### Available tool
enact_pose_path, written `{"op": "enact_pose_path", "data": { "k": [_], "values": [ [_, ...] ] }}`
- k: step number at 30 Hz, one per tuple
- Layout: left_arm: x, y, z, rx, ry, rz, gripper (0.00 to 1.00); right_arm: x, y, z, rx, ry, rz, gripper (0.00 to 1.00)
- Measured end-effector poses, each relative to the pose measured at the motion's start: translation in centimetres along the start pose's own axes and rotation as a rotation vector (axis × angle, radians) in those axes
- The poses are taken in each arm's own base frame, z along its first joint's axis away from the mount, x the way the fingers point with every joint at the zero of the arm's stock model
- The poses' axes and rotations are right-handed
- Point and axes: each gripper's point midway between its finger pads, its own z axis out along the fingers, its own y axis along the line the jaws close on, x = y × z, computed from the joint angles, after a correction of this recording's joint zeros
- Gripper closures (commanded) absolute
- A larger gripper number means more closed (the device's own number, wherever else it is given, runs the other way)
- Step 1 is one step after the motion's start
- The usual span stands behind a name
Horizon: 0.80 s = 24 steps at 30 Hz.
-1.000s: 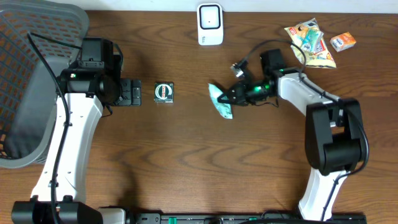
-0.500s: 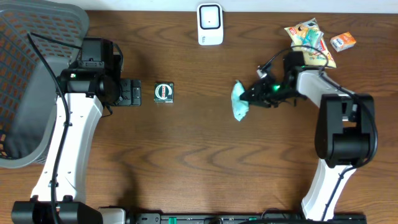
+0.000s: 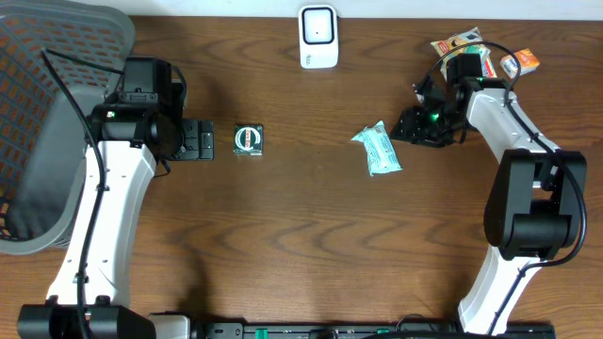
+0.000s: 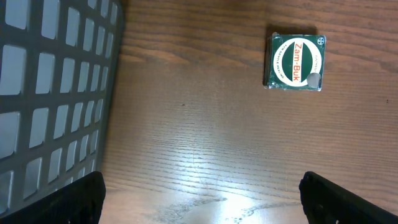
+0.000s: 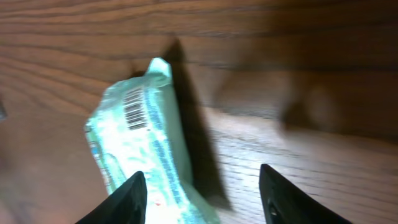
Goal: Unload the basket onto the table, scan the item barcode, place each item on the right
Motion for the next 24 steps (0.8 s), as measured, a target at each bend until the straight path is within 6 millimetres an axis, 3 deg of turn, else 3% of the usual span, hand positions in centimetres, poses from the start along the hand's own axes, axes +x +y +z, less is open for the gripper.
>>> {"op": "enact_pose_path", "data": {
  "k": [6, 12, 16, 20, 24],
  "values": [
    [0.0, 0.0, 0.0, 0.000, 0.000, 0.000, 0.02, -0.4, -0.6, 0.4, 0.035, -0.022, -0.016, 0.46],
    [0.0, 0.0, 0.0, 0.000, 0.000, 0.000, 0.02, 1.1, 0.7, 2.7, -0.037, -0.014, -0.052, 0.45],
    [0.0, 0.0, 0.0, 0.000, 0.000, 0.000, 0.02, 1.3, 2.1, 3.4, -0.087, -0.035, -0.089, 0.62],
    [0.0, 0.0, 0.0, 0.000, 0.000, 0.000, 0.02, 1.6, 3.1, 3.8, -0.131, -0.031, -0.104, 0.99],
    [0.0, 0.0, 0.0, 0.000, 0.000, 0.000, 0.02, 1.5, 4.5, 3.6, -0.208, -0.039, -0.117, 0.99]
  ]
}}
